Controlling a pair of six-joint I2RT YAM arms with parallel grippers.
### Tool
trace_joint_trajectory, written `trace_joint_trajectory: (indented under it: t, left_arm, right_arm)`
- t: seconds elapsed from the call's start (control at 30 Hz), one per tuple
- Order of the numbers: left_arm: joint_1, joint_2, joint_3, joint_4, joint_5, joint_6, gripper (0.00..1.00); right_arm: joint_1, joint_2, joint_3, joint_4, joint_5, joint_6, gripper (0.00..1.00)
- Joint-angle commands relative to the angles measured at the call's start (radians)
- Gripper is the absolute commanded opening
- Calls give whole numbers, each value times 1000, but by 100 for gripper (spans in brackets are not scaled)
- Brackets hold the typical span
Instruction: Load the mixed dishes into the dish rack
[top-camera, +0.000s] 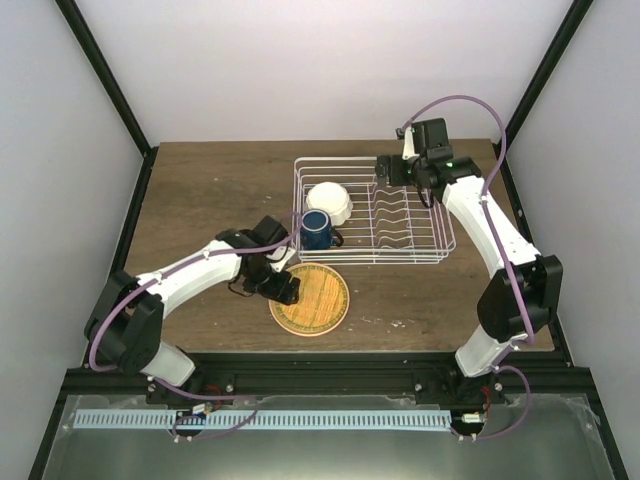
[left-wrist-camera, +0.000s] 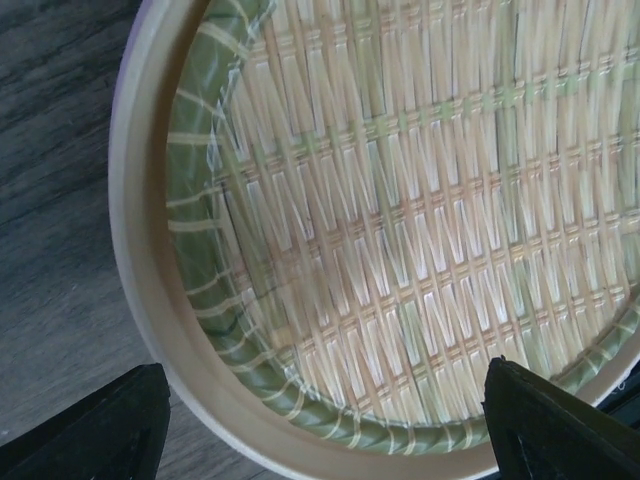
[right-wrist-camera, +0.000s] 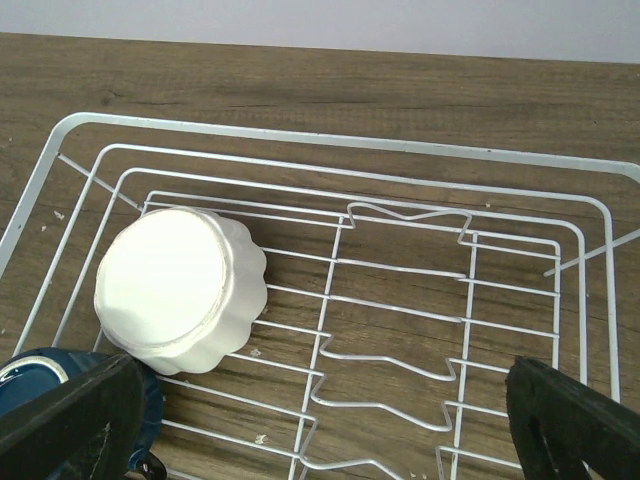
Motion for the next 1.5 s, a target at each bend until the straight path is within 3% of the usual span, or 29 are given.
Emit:
trace_joint_trajectory:
  t: [0.0, 0.47, 0.87, 1.17, 1.33, 1.47]
  left_arm:
    - [-5, 9, -18, 90, 26, -1, 87]
    - [-6, 47, -51, 150, 35, -3, 87]
    - [-7, 57, -48, 110, -132, -35, 88]
    - [-14, 83, -53, 115, -125, -41, 88]
    - [-14, 105, -87, 183, -32, -57, 80]
    - [-13, 119, -109, 228, 30, -60, 62]
  right_arm:
    - [4, -42, -1, -19, 14, -17, 100]
    - [3, -56, -3, -43, 22, -25, 100]
    - [4, -49, -4, -51, 13, -31, 100]
    - [3, -54, -26, -43, 14, -36, 100]
    - [3, -55, -30, -47, 17, -39, 100]
    - [3, -53, -27, -47, 17, -41, 100]
